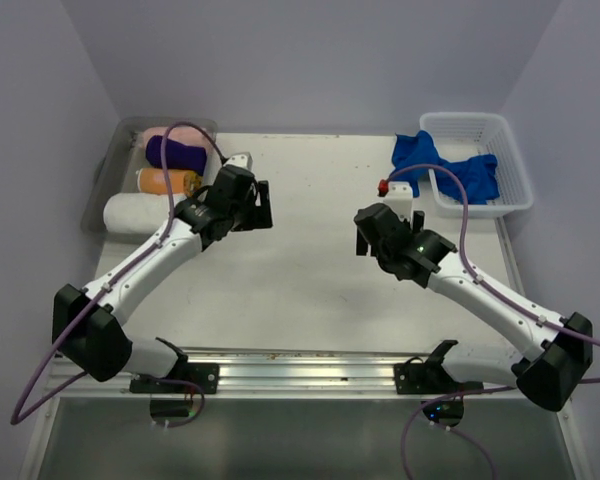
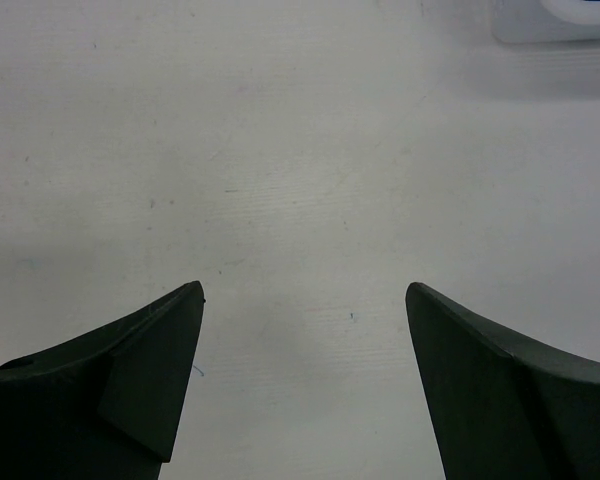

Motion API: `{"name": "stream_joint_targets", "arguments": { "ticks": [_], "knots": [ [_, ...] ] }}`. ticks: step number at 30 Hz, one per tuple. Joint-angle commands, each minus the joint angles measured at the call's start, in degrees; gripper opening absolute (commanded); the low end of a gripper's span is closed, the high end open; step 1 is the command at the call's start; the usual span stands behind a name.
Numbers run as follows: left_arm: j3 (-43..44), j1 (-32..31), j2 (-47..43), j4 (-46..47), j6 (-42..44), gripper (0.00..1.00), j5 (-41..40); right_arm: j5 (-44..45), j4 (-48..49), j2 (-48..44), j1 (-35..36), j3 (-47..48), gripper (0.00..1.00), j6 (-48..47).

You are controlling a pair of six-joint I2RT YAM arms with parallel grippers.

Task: Roll the towels
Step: Place the rolled towel into the container

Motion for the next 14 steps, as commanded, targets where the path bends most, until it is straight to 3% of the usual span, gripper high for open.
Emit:
{"name": "stream_joint_targets", "arguments": {
  "ticks": [1,10,14],
  "knots": [
    [-2.1,-3.3,-2.4,2.4,-2.6,0.83,-3.4,3.8,-0.6,-2.9,0.1,-0.4,0.86,2.9],
    [-6.5,-9.2,-2.3,3.9,-2.9,0.83,-4.4,4.4,-0.8,-4.7,0.0,-3.0,0.86,4.4],
    [-7.3,-10.3,-2.9,4.6,-2.5,0.89,-6.9,4.5,0.1,-5.4,0.0,-4.3,0.86,5.0]
  ]
}}
